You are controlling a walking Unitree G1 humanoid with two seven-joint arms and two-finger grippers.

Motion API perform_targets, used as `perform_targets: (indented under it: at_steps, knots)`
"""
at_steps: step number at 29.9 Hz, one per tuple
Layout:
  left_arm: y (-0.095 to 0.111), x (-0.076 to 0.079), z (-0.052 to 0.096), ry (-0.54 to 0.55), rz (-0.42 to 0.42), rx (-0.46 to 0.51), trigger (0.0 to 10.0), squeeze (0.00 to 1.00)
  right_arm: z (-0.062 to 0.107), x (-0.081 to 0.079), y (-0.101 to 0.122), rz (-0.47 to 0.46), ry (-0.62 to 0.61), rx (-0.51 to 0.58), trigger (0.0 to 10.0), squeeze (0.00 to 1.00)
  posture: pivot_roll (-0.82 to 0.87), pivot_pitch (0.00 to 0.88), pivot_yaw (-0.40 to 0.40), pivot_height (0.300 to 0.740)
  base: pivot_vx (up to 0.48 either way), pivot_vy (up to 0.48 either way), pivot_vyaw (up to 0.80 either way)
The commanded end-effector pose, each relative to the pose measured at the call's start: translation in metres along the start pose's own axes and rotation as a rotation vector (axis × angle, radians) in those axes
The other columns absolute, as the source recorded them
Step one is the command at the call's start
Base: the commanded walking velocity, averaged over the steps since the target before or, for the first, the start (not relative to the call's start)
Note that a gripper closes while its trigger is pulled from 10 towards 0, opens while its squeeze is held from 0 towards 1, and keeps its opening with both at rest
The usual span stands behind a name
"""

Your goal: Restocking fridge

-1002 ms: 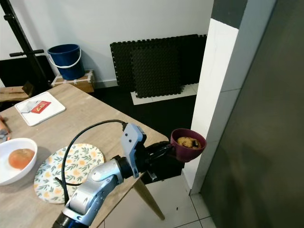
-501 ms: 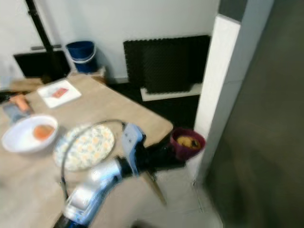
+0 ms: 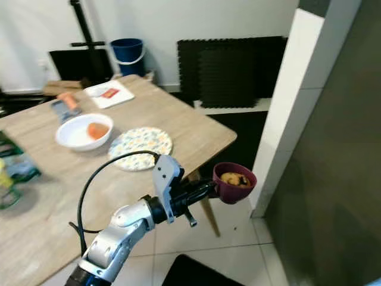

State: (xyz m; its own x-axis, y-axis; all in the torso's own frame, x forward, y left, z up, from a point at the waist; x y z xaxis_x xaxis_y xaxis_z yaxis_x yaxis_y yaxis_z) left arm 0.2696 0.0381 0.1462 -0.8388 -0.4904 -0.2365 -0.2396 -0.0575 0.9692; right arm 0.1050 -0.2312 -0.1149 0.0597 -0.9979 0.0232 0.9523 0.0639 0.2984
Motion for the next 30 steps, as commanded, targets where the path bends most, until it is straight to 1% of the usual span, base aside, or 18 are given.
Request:
perform_targets:
  at_steps: [1, 7, 17, 20, 22, 23, 25, 27, 30]
  knots:
    - [0.006, 0.005, -0.003, -0.027, -0.020, 0.025, 10.0, 0.00, 0.001, 0.003, -0.011, -0.011, -0.010, -0.031, 10.0, 0.00, -0.04, 0.040, 0.011, 0.740, -0.390, 0.000, 0.00]
    - [0.003, 0.006, -0.003, -0.026, -0.018, 0.020, 10.0, 0.00, 0.001, 0.003, -0.010, -0.017, -0.008, -0.025, 10.0, 0.00, -0.05, 0.039, 0.011, 0.740, -0.348, 0.000, 0.00]
    - [-0.005, 0.003, -0.001, -0.002, -0.026, -0.004, 10.0, 0.00, 0.001, 0.003, -0.009, -0.016, -0.007, -0.028, 10.0, 0.00, -0.04, 0.041, 0.011, 0.740, 0.000, 0.000, 0.00]
    - [-0.013, 0.002, 0.002, 0.013, -0.030, -0.023, 10.0, 0.00, 0.001, 0.003, -0.009, -0.012, -0.006, -0.033, 10.0, 0.00, -0.04, 0.041, 0.011, 0.740, 0.000, 0.000, -0.77]
    - [-0.025, 0.003, 0.006, 0.031, -0.022, -0.057, 10.0, 0.00, 0.001, 0.002, -0.009, -0.008, -0.004, -0.034, 10.0, 0.00, -0.04, 0.041, 0.011, 0.740, 0.000, 0.000, -0.77]
    - [-0.025, 0.003, 0.006, 0.031, -0.022, -0.057, 10.0, 0.00, 0.001, 0.002, -0.009, -0.008, -0.004, -0.034, 10.0, 0.00, -0.04, 0.041, 0.011, 0.740, 0.000, 0.000, -0.77]
    - [-0.035, 0.004, 0.011, 0.050, -0.010, -0.080, 10.0, 0.00, 0.001, 0.002, -0.009, -0.004, -0.003, -0.035, 10.0, 0.00, -0.04, 0.044, 0.010, 0.740, 0.000, 0.000, -0.77]
    - [-0.035, 0.004, 0.011, 0.050, -0.010, -0.080, 10.0, 0.00, 0.001, 0.002, -0.009, -0.004, -0.003, -0.035, 10.0, 0.00, -0.04, 0.044, 0.010, 0.740, 0.000, 0.000, -0.77]
    - [-0.042, 0.002, 0.017, 0.092, 0.004, -0.078, 10.0, 0.00, 0.001, 0.003, -0.010, 0.001, -0.005, -0.040, 10.0, 0.00, -0.04, 0.044, 0.010, 0.740, 0.000, 0.000, -0.77]
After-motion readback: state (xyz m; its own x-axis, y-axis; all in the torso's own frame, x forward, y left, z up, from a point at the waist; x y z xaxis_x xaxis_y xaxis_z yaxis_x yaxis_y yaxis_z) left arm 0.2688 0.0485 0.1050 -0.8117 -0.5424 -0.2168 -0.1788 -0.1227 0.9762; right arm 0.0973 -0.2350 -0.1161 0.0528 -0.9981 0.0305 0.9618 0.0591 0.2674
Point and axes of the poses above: a point about 5 cm out from each wrist's last joint towards the gripper, its own z axis pointing back from the gripper into the wrist, its own y axis along the axis of the wrist's last joint, x = y × z, the point moved 1 cm from there along -z, pointing out of the wrist towards the gripper, and after that the axes turned 14 degrees about -z, right-handed, at the moved point
